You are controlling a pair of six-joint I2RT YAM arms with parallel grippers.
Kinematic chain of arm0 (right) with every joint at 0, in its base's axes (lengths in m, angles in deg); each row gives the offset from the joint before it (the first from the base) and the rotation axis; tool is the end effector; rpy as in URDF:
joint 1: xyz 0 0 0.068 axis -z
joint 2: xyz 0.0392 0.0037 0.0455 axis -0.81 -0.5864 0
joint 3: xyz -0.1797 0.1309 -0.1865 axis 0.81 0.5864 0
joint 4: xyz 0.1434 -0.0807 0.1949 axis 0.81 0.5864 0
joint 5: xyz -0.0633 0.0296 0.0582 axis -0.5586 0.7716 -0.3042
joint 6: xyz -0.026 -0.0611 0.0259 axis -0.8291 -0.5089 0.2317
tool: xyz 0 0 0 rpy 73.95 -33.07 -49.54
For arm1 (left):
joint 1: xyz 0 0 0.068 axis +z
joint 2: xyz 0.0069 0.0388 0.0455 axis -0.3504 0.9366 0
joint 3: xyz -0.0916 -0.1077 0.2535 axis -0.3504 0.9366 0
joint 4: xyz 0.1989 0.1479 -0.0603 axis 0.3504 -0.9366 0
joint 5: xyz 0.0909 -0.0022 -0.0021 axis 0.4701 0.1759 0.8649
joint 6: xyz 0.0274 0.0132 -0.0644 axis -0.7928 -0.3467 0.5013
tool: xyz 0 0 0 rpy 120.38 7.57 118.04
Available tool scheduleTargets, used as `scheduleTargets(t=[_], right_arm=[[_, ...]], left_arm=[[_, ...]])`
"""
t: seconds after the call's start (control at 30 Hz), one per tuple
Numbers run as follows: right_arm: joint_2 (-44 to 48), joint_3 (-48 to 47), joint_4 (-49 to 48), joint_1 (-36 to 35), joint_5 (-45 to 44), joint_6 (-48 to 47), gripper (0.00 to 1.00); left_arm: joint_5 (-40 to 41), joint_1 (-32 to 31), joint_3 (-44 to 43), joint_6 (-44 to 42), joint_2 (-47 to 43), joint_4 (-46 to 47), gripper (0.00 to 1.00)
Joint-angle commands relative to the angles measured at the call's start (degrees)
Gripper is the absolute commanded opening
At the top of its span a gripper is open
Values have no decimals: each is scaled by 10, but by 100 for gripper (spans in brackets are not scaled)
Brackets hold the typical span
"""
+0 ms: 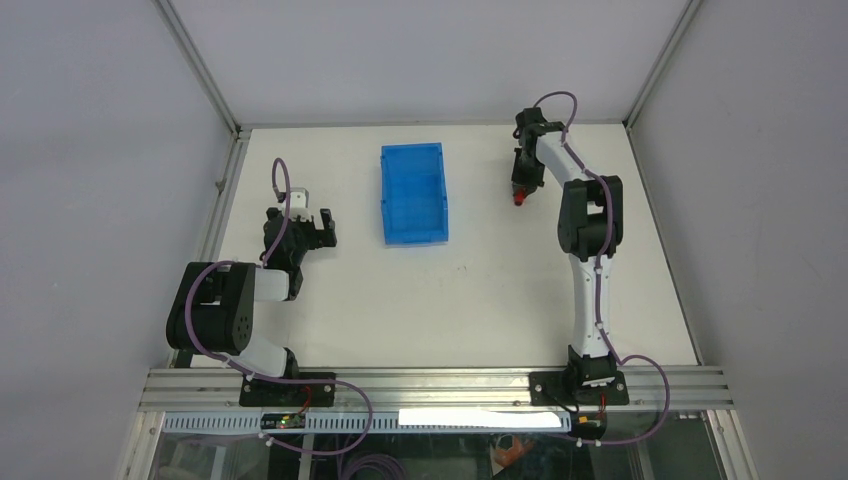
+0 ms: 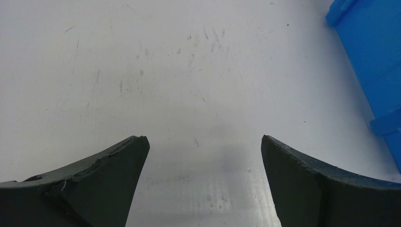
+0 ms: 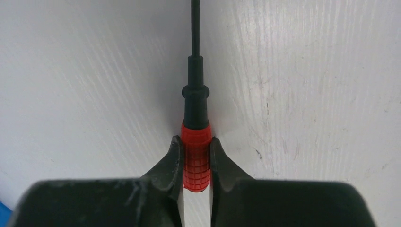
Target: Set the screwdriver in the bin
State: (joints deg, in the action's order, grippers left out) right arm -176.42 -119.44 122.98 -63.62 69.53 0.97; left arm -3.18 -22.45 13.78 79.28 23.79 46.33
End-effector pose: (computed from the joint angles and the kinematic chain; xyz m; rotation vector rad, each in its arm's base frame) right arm 0.4987 0.0771 0.1677 0.2047 2.8071 -0.0527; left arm 0.2846 -0.0101 0.1540 0.0454 1.9432 -0.0261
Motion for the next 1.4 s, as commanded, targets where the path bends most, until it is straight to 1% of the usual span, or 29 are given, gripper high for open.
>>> scheduleTargets(t=[0.0,0.2,0.33,0.4,0.5,0.67,0.73,0.87,0.97,1.07,1.13,1.23,1.37], right_arm=[[46,-41,28,-6,-15,-13,0],[109,-66,89,-17,-47,-12,0],[138,-120,151,-39,-66,-2,0],[144,-150,185,-58,-77,2,0],[145,-222,233,-99,-88,8,0],[136,-315,261,-179,-95,13,0],[137,-331,246,-214,-90,15,0],[145,-317,173,-281,-78,7,0],[133,-307,124,-309,-89,3,0],[110,-299,97,-315,-105,15,0],[101,-275,70,-317,-108,16,0],[87,-218,23,-320,-82,1,0],[61,-174,-12,-327,-61,-19,0]], left_arm=[[-6,-6,-1,9,-15,15,99],[-6,-6,-1,9,-15,15,99],[-6,-7,-1,9,-14,15,99],[-6,-6,-1,9,-14,15,99],[-6,-6,-1,9,-14,15,99],[-6,-6,-1,9,-15,15,99],[-6,-6,-1,9,-14,15,99],[-6,-7,-1,9,-14,15,99],[-6,-6,-1,9,-14,15,99],[-6,-6,-1,9,-15,15,99],[-6,-6,-1,9,-14,15,99],[-6,-6,-1,9,-14,15,99],[-6,-6,-1,9,-14,15,99]])
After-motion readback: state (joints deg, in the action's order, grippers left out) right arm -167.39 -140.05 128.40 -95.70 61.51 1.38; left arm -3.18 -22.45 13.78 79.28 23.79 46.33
